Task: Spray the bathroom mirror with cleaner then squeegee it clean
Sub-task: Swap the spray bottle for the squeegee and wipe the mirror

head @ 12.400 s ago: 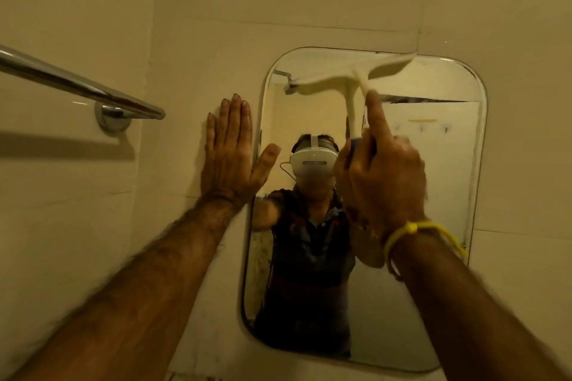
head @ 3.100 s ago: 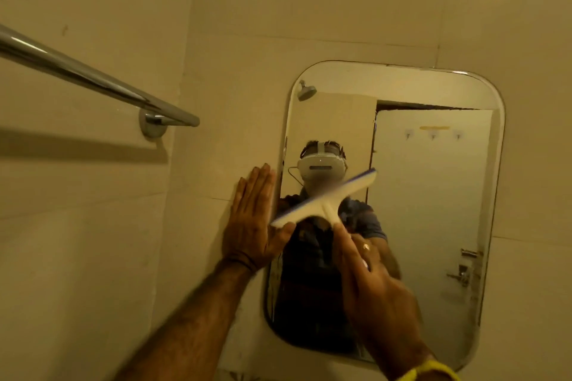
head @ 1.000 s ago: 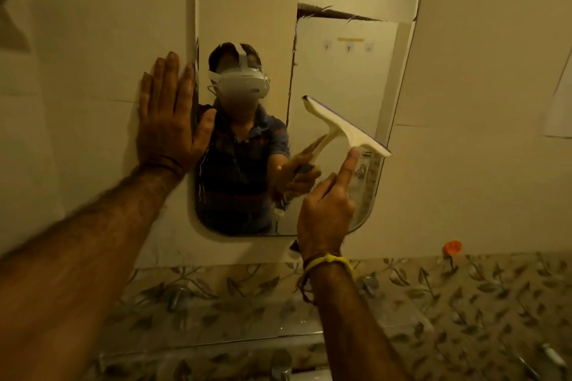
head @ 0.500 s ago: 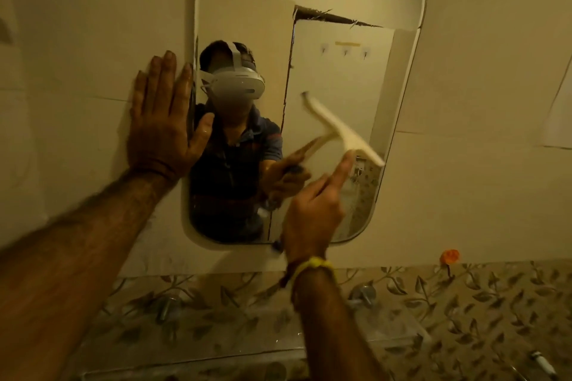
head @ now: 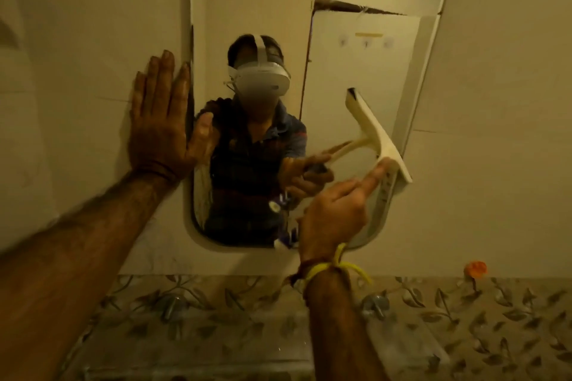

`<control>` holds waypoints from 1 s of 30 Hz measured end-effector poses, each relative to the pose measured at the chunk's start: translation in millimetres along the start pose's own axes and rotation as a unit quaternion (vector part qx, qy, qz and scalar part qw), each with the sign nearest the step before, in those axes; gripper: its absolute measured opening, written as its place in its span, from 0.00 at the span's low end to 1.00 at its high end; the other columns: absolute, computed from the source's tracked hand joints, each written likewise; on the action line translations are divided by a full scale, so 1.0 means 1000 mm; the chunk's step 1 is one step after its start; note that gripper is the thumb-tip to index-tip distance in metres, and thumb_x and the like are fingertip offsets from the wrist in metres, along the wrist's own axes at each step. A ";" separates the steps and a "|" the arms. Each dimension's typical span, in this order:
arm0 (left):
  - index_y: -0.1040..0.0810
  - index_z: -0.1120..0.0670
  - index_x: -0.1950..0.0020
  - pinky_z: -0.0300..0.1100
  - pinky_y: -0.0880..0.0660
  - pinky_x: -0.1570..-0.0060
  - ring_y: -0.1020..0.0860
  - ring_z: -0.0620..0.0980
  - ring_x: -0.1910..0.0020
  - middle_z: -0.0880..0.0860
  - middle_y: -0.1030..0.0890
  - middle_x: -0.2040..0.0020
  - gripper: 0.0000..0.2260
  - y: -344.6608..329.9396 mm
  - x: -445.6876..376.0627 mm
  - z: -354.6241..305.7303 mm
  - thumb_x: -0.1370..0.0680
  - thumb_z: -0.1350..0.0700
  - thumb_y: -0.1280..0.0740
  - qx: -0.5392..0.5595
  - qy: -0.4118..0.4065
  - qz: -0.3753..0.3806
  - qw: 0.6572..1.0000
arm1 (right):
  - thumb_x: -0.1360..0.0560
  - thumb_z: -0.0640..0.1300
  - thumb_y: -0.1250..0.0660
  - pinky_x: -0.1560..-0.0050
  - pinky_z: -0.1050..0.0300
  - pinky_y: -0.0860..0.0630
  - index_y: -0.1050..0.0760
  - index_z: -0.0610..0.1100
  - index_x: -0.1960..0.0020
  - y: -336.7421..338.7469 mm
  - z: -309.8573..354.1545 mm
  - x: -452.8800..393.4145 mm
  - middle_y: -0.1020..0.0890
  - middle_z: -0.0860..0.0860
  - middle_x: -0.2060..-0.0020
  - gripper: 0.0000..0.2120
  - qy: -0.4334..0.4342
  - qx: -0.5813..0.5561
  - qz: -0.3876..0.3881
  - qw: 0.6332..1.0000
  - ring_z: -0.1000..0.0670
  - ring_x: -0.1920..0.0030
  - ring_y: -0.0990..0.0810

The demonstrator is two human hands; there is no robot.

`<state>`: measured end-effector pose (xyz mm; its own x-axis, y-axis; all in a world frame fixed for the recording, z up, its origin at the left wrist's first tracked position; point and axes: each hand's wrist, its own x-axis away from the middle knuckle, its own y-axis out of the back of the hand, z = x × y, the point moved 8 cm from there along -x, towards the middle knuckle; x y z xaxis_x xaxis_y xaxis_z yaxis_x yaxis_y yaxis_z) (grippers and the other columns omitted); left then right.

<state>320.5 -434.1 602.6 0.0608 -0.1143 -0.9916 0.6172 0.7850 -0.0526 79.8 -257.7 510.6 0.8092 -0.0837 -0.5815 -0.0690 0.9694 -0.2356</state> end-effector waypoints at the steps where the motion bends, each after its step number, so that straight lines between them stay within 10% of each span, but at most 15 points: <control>1: 0.41 0.59 0.19 0.59 0.46 0.21 0.44 0.60 0.19 0.62 0.41 0.19 0.31 0.000 0.000 -0.001 0.17 0.45 0.43 -0.001 -0.003 0.000 1.000 | 0.17 0.42 0.46 0.78 0.73 0.35 0.47 0.50 0.20 -0.002 -0.003 0.007 0.32 0.59 0.75 0.27 0.000 0.004 0.008 1.000 0.59 0.79 0.34; 6: 0.40 0.60 0.19 0.58 0.47 0.20 0.43 0.60 0.19 0.62 0.40 0.19 0.30 0.003 -0.003 -0.002 0.18 0.45 0.43 -0.008 0.001 0.009 1.000 | 0.19 0.51 0.50 0.78 0.66 0.40 0.59 0.67 0.23 -0.003 -0.003 0.096 0.30 0.52 0.75 0.30 0.052 0.027 0.137 0.989 0.55 0.78 0.35; 13: 0.41 0.59 0.19 0.57 0.48 0.20 0.44 0.59 0.19 0.61 0.41 0.19 0.30 0.002 -0.003 -0.002 0.16 0.44 0.47 -0.003 0.011 0.027 1.000 | 0.17 0.44 0.46 0.76 0.68 0.38 0.55 0.57 0.20 -0.020 0.026 0.044 0.29 0.51 0.73 0.30 0.037 0.026 0.101 0.994 0.56 0.76 0.32; 17: 0.38 0.59 0.20 0.56 0.48 0.20 0.43 0.58 0.19 0.60 0.39 0.19 0.27 0.007 -0.005 -0.001 0.15 0.46 0.52 0.031 0.023 0.031 0.999 | 0.20 0.44 0.42 0.76 0.65 0.32 0.62 0.61 0.21 -0.032 0.038 0.120 0.23 0.51 0.69 0.38 0.187 0.110 0.273 0.937 0.55 0.75 0.29; 27: 0.35 0.60 0.21 0.56 0.49 0.20 0.43 0.58 0.19 0.61 0.38 0.20 0.31 0.013 -0.006 0.003 0.18 0.42 0.51 0.139 0.016 0.065 0.988 | 0.16 0.44 0.49 0.64 0.62 0.21 0.64 0.56 0.20 -0.061 0.058 0.086 0.22 0.47 0.37 0.31 0.387 0.227 0.331 0.830 0.53 0.67 0.23; 30: 0.34 0.59 0.22 0.54 0.52 0.19 0.44 0.58 0.19 0.61 0.38 0.20 0.30 0.012 -0.004 0.002 0.21 0.45 0.45 0.139 0.010 0.073 0.988 | 0.18 0.41 0.45 0.69 0.53 0.19 0.63 0.57 0.20 -0.050 0.042 0.073 0.20 0.41 0.42 0.35 0.426 0.236 0.367 0.793 0.47 0.66 0.19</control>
<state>329.2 -425.8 606.4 0.1512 0.0014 -0.9885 0.7947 0.5945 0.1224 167.2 -302.2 512.5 -0.0487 0.6131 -0.7885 0.0494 0.7899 0.6112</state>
